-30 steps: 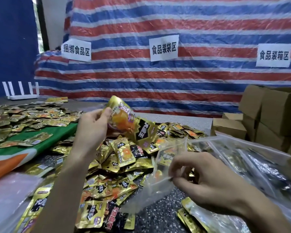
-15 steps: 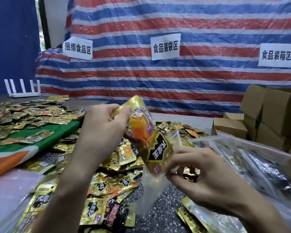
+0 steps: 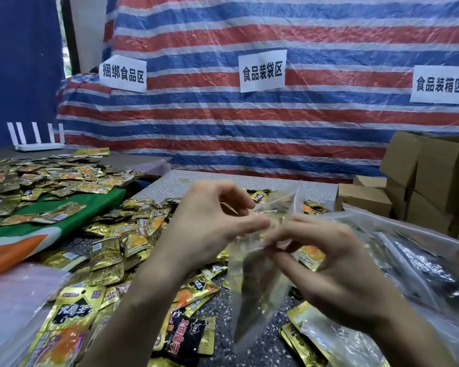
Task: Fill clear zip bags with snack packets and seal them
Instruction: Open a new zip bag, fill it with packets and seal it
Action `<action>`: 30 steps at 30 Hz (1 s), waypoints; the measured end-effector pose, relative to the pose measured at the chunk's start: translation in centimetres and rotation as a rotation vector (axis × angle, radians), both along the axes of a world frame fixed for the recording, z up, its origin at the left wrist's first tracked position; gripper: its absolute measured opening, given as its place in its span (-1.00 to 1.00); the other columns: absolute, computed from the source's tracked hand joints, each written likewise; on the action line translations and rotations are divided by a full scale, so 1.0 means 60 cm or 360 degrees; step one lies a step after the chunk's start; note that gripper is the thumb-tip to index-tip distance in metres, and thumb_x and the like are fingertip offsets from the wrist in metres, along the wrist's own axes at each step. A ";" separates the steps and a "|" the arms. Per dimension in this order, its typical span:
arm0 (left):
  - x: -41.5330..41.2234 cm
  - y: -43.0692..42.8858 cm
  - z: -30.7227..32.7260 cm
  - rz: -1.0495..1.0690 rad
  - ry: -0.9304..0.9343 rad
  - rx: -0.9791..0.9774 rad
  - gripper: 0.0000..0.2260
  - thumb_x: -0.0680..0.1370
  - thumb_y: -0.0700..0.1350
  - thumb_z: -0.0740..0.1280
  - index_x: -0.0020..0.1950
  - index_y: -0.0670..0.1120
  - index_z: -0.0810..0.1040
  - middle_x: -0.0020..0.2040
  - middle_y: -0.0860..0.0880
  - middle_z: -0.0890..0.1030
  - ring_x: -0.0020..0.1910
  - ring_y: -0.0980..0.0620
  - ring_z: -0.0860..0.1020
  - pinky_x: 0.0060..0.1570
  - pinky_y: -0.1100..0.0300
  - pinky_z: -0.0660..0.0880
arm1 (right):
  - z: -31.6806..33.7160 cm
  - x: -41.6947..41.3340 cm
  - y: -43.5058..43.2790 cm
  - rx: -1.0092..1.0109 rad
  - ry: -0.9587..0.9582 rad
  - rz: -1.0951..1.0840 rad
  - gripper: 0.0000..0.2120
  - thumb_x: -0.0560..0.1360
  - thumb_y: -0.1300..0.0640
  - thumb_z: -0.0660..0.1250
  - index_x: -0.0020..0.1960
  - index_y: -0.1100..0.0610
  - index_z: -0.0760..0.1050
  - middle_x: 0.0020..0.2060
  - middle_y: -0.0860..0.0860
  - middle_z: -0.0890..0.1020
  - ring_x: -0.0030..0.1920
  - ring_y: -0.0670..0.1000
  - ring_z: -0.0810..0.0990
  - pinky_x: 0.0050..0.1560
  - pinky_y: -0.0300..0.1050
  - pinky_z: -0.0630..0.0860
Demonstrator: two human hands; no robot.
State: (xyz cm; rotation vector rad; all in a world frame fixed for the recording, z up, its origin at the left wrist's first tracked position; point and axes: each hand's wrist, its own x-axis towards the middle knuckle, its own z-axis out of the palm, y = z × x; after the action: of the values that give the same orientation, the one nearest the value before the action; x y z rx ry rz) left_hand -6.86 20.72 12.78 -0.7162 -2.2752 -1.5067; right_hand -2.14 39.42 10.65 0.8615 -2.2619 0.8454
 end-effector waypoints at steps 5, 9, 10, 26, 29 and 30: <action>-0.013 -0.024 0.006 -0.0006 -0.0008 0.0267 -0.88 0.40 -0.24 0.54 -0.13 -0.13 0.65 -0.23 -0.06 0.70 -0.26 0.00 0.68 -0.22 0.17 0.63 | -0.001 -0.005 0.014 -0.0017 -0.0027 -0.0090 -0.88 0.45 0.30 0.47 -0.15 0.09 0.68 -0.25 -0.14 0.66 -0.18 -0.12 0.62 -0.21 -0.27 0.54; -0.039 -0.053 0.003 0.0098 -0.0063 0.0381 -0.93 0.48 -0.13 0.48 -0.07 -0.08 0.65 -0.20 -0.02 0.69 -0.28 0.01 0.67 -0.29 0.26 0.57 | 0.000 -0.006 0.020 -0.0059 -0.0056 -0.0152 -0.83 0.44 0.32 0.47 -0.17 0.06 0.66 -0.27 -0.15 0.64 -0.18 -0.08 0.63 -0.18 -0.20 0.54; -0.050 -0.059 -0.002 0.0174 -0.0070 0.0338 -0.94 0.50 -0.10 0.47 -0.07 -0.06 0.65 -0.20 0.00 0.68 -0.27 0.02 0.67 -0.28 0.23 0.58 | 0.000 -0.006 0.021 -0.0063 -0.0063 -0.0156 -0.83 0.44 0.31 0.46 -0.18 0.05 0.65 -0.28 -0.15 0.64 -0.18 -0.07 0.62 -0.19 -0.19 0.54; -0.239 -0.022 -0.254 0.0662 -0.0376 -0.1161 -0.26 0.48 -0.24 0.34 0.57 0.18 0.15 0.62 -0.06 0.02 0.57 -0.14 0.06 0.49 -0.15 0.11 | 0.002 -0.006 0.027 0.0015 -0.0093 -0.0102 -0.94 0.42 0.15 0.39 -0.20 0.03 0.62 -0.27 -0.14 0.63 -0.16 -0.08 0.62 -0.17 -0.28 0.49; -0.243 -0.028 -0.266 0.0612 -0.0491 -0.1226 -0.28 0.49 -0.16 0.36 0.56 0.23 0.15 0.63 -0.07 -0.08 0.57 -0.19 0.06 0.50 -0.22 0.06 | 0.002 -0.006 0.026 0.0044 -0.0084 -0.0079 -0.94 0.43 0.16 0.39 -0.19 0.03 0.62 -0.25 -0.14 0.62 -0.16 -0.09 0.61 -0.17 -0.33 0.46; -0.243 -0.027 -0.266 0.0639 -0.0453 -0.1224 -0.30 0.47 -0.18 0.36 0.54 0.21 0.19 0.63 -0.07 -0.03 0.56 -0.19 0.12 0.50 -0.22 0.10 | 0.002 -0.006 0.026 0.0056 -0.0079 -0.0078 -0.94 0.43 0.16 0.39 -0.18 0.03 0.62 -0.25 -0.14 0.62 -0.15 -0.09 0.61 -0.17 -0.32 0.46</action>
State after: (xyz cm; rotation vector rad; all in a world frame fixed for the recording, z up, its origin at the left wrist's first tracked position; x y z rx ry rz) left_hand -21.46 19.10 -3.16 -0.1754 -2.9997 -0.5542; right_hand -2.48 40.98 10.80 0.8059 -2.3377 0.8154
